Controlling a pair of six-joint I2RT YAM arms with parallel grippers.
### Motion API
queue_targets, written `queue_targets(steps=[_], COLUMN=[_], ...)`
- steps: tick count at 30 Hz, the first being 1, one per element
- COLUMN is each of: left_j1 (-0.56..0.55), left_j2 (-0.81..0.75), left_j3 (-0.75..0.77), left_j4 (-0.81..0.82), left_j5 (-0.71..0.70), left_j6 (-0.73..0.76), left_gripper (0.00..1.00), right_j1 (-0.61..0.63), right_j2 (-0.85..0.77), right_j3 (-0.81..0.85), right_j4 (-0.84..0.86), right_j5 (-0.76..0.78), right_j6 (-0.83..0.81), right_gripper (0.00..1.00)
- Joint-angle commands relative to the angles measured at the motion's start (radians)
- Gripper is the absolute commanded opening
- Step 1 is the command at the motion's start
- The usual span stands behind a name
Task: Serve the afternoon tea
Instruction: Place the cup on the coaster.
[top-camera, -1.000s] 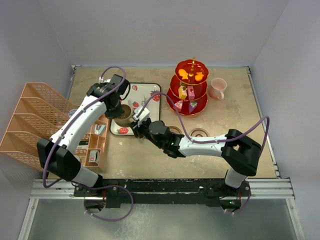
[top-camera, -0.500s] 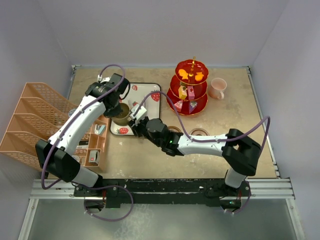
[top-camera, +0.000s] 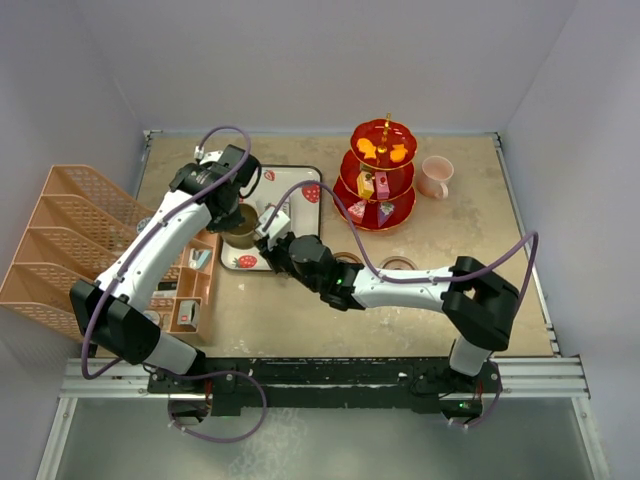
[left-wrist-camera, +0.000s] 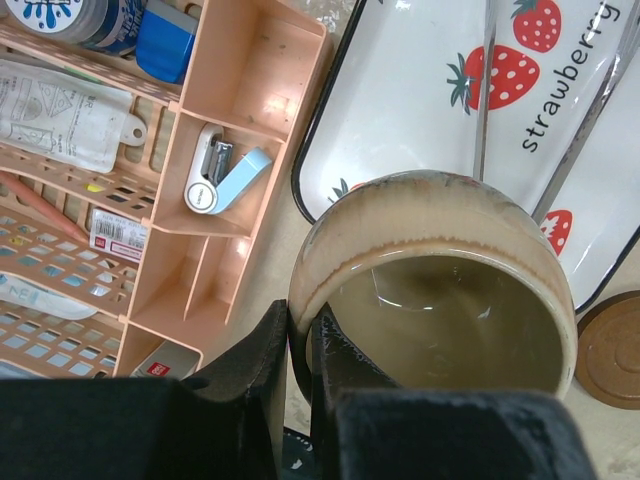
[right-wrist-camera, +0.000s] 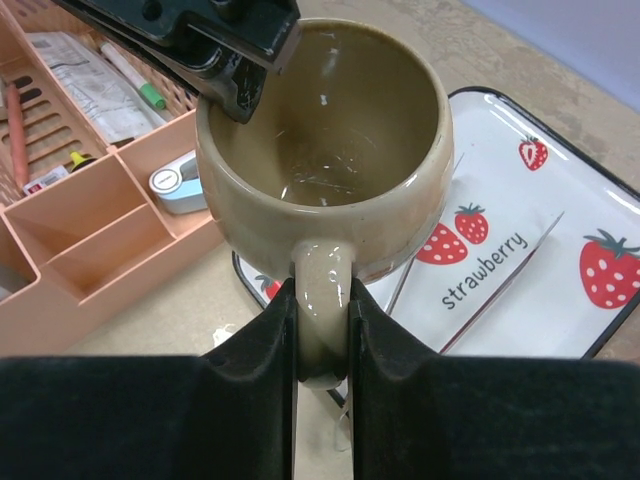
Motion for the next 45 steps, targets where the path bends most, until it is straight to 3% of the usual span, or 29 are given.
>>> queue_targets(steps=[1,5,11,18,27,33,40,45], left_j1=[-0.025,-0.025,-0.025,-0.025,-0.025,-0.025,-0.025,-0.025], left_j2=[-0.052,-0.054,-0.075,-0.116,-0.148,-0.241,-0.331,-0.407], left_j3=[0.065,0.064,0.055,0.015,0.005,-0.036,-0.173,-0.281], left_j4=[0.024,0.031,0.063,0.127,0.176,0.267,0.358,0.427], left_j5=[0.061,0.065,0.075,0.117,0.113,0.088,0.015,-0.083], left_j6=[-0.004,-0.001,0.011,0.004,0.002,0.002,0.016,0.040], left_gripper=[0.00,0.00,0.09,0.39,0.50,0.61,0.67,0.69], right_j1=[0.005,0.005,0.005,0.004,0.005,0.004,0.005,0.005], right_j2=[0.004,-0.006,-0.031,-0.090,-0.171,-0.265,-0.422,-0.596], right_j3=[0.051,0.047,0.032,-0.037,-0.141,-0.257,-0.455,-0.657], right_j4=[0.002,0.003,0.005,0.049,0.068,0.106,0.129,0.243], right_j5=[0.000,0.007,0.028,0.031,0.077,0.118,0.238,0.310], right_j6=[-0.007,0.020,0.062,0.127,0.212,0.263,0.346,0.356], right_gripper=[0.10,0.00,0.00,0.00,0.00,0.00,0.00,0.00])
